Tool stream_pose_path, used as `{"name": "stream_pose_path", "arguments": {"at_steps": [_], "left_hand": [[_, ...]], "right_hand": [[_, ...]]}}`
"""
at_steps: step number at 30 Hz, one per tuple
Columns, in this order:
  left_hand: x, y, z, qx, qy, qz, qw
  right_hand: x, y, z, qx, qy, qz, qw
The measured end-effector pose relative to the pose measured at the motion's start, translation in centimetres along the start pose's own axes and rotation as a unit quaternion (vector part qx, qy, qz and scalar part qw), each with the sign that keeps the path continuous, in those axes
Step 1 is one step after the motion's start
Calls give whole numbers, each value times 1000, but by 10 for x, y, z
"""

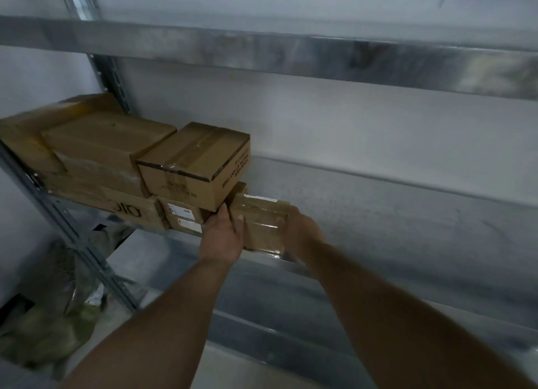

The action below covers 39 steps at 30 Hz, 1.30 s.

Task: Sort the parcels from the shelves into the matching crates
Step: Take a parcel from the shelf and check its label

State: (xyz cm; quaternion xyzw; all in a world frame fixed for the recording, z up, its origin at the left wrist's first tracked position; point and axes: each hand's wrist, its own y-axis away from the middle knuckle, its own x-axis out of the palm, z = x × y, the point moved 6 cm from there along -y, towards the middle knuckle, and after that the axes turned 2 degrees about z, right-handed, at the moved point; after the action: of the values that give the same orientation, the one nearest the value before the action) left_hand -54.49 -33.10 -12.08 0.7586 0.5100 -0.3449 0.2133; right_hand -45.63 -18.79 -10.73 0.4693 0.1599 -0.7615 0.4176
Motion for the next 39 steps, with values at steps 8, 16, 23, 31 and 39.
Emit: {"name": "stream_pose_path", "arguments": {"at_steps": [8,16,23,31,39], "left_hand": [[21,-3,-29,8,-39,63,997],[74,39,-94,30,3,151,988],[130,94,-184,90,19,216,972],[201,166,-283,181,10,306,934],[272,260,-379,246,41,356,901]], "right_hand": [[-18,9,-39,75,-175,-20,981],[-67,47,-117,98,-204,-44,973],[-134,105,-201,135,-207,-79,966],[-198,176,-306,167,-188,-147,957],[-254,271,-411,237,-176,-214,931]]}}
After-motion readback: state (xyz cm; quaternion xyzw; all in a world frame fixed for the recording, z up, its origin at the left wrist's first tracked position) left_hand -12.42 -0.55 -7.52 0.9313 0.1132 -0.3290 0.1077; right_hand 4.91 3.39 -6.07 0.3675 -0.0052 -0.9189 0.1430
